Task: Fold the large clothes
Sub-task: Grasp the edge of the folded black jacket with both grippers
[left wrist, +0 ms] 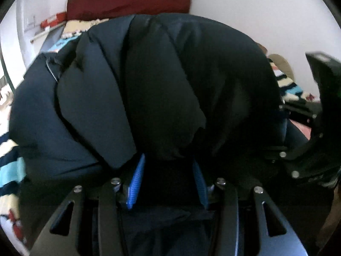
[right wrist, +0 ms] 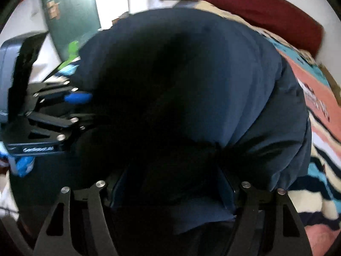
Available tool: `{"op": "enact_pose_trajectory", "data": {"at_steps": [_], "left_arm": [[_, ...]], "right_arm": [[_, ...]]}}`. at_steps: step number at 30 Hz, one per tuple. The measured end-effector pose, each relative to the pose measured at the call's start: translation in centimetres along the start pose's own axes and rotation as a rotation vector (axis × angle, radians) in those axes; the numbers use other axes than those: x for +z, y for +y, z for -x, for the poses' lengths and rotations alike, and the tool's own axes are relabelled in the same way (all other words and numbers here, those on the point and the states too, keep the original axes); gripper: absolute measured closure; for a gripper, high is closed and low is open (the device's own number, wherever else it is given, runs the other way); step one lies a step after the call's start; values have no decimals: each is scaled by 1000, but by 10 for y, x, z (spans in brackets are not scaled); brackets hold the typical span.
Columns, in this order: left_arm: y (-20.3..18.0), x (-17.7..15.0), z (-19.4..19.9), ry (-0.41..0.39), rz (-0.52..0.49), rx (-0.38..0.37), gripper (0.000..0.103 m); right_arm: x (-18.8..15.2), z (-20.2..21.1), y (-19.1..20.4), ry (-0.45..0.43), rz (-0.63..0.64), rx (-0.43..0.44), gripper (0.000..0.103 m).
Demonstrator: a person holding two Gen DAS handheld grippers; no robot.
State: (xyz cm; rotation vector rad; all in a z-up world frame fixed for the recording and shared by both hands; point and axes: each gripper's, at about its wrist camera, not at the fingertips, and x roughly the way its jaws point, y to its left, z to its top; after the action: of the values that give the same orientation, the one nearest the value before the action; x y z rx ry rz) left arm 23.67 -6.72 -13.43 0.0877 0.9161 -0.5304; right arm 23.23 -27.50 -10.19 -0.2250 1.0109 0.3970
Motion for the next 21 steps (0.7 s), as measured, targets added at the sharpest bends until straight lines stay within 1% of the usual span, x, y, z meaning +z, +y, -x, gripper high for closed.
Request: {"op": "enact_pose_trajectory", "data": {"at_steps": [4,6,8,11,14,17,21], "left_arm": [[15,30,-43,7,44,38,61],[21,39,-54,15,81,47,61],[23,42,-58,25,97,52,61],[21,35,-46,21,92,41,61],[21,33,-28,19,122,10,60],[22,33,-7,2,136,-11,60],[31,46,15,-31,131,-16,60]], "right_arm": [[18,-39,-33,-28,-101,-47,30],[28,-52,-42,-27,-122,-69,30],[37,-57,-46,-16,-139,-76,30],[35,-52,-42,-4,-135,-68,30],[32,-37,-39,-3,-123,-33,29],[33,-20,-38,-23,-135,-12,29],[31,10,-33,-74,-99,-11,26]]}}
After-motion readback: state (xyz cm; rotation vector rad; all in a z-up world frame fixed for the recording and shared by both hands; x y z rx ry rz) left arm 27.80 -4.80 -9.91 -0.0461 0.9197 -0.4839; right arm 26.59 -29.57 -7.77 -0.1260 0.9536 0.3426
